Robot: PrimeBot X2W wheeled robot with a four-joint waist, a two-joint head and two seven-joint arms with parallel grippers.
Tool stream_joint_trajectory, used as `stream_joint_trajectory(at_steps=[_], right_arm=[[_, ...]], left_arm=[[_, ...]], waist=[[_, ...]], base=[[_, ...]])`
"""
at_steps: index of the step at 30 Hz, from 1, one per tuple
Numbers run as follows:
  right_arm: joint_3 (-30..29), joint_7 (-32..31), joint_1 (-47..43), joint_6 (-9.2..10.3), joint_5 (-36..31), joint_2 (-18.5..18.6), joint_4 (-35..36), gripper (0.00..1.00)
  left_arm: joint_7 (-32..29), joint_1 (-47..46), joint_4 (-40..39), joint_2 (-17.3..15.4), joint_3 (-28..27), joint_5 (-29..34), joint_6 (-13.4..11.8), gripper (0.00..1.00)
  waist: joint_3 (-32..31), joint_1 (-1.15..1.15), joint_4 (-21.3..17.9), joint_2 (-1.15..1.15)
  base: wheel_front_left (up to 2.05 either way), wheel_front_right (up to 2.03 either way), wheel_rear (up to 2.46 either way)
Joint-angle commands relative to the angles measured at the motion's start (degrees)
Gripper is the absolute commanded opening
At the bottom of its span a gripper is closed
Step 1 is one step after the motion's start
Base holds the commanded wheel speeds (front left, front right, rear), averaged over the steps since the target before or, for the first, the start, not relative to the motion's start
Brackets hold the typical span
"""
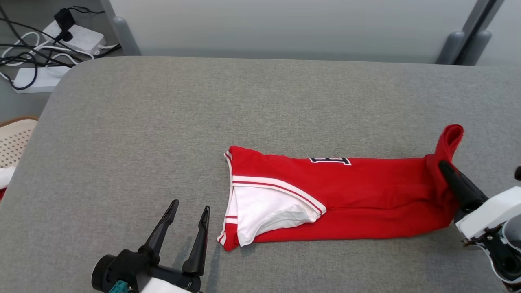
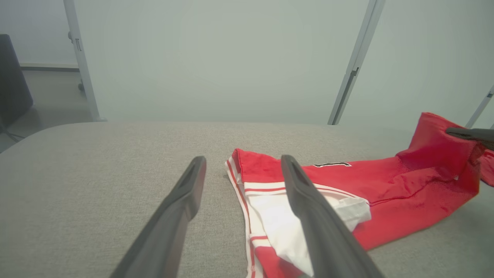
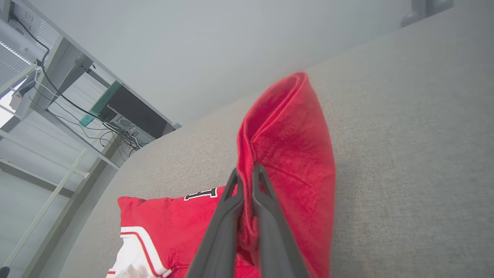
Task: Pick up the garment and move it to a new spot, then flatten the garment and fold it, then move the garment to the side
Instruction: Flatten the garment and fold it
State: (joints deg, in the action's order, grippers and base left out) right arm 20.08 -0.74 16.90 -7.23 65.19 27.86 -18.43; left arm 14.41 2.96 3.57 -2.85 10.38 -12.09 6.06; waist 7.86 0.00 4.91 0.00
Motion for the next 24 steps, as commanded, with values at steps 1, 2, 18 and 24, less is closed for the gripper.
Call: stream_joint_trajectory(at_steps=[1,2,18,24], right_arm=[[0.79,-0.28,-0.53,-0.25,0.31,1.48,2.23,0.00],[0.99,-0.71,-0.63,-0.25,0.13,1.32,3.51,0.00],[5.43,-5.66,0.71,-0.25,-3.96,-6.45,9.21,0.00],[6.69,-6.48,2.45,-0.25,-4.36,-9.04,7.30,0.00]], left_arm=[[0.59,-2.91,-1.71,-0.04,-1.48,0.00,0.04,1.00],[0.59,-2.95,-1.85,-0.04,-1.35,-0.15,-0.06,1.00],[0.59,-2.44,-3.37,-0.03,0.07,-1.62,-1.88,1.00],[0.59,-2.39,-3.62,-0.03,0.63,-2.15,-2.10,1.00]], waist=[[-0.21,0.00,0.47,0.00],[-0.24,0.00,0.83,0.00],[-1.74,0.00,9.90,0.00],[-1.37,0.00,13.15,0.00]], base=[[0.00,0.00,0.00],[0.00,0.00,0.00],[0.00,0.00,0.00],[0.00,0.00,0.00]])
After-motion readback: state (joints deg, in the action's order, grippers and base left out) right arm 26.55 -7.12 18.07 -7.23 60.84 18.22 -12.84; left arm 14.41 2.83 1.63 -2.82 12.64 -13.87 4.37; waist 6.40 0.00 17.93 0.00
